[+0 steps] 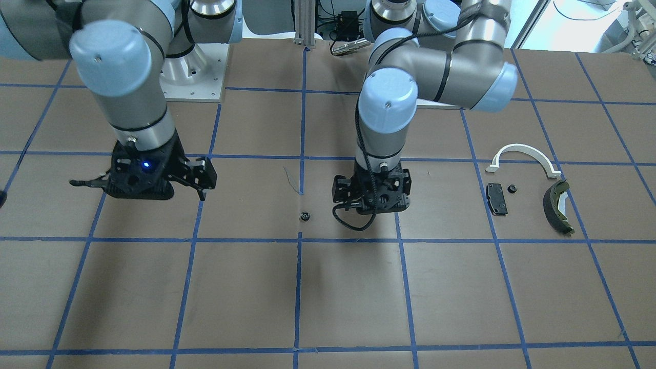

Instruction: Place bearing gear from tray to pile

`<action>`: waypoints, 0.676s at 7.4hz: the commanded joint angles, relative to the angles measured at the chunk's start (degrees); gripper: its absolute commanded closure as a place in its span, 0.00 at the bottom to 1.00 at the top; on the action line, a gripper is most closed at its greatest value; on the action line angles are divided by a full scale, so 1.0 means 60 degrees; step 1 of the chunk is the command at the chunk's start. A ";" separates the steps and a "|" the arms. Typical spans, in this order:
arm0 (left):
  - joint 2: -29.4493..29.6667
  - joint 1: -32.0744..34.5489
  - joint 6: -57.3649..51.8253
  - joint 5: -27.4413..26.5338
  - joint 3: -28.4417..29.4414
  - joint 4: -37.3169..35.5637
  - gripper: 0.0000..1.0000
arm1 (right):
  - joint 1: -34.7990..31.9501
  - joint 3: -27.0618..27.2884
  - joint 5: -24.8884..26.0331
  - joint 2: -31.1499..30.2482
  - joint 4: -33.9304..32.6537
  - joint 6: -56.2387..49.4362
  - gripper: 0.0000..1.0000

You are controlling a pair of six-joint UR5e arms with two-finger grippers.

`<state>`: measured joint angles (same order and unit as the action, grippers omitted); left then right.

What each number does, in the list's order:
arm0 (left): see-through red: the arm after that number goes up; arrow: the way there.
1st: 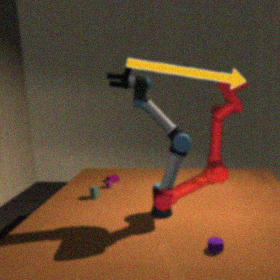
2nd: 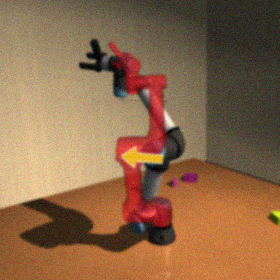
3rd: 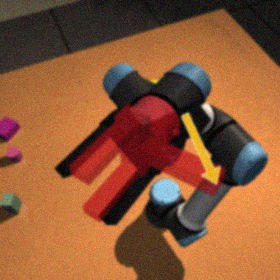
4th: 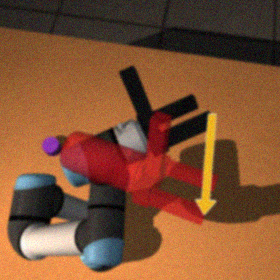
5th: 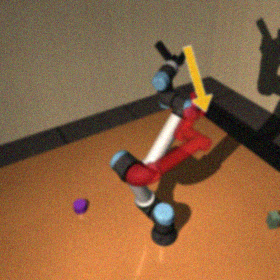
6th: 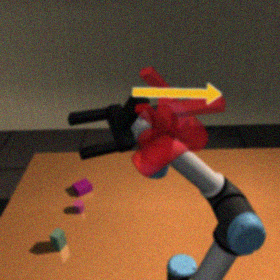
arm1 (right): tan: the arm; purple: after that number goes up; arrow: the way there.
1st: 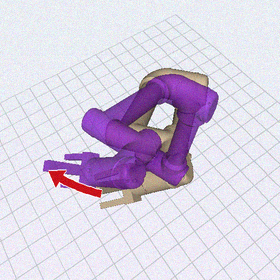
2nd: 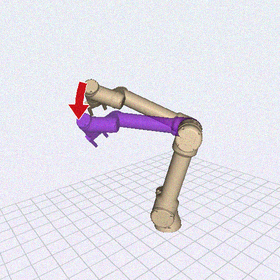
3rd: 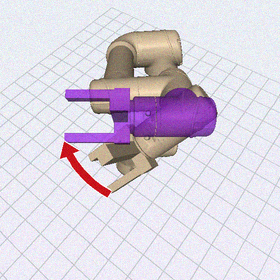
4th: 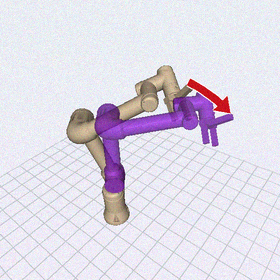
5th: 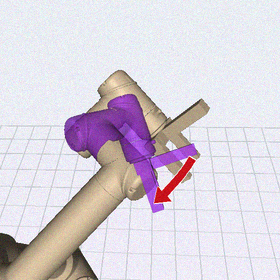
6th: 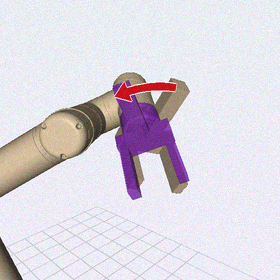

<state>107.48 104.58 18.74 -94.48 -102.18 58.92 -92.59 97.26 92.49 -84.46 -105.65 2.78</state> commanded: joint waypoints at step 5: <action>0.2183 0.1802 0.1065 -0.0015 -0.0152 -0.2305 0.00 | 0.0154 -0.0012 0.0067 -0.2672 0.2123 -0.0579 0.00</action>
<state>119.42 114.53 24.81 -94.48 -103.13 45.62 -91.74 102.76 92.28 -102.61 -93.37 -0.08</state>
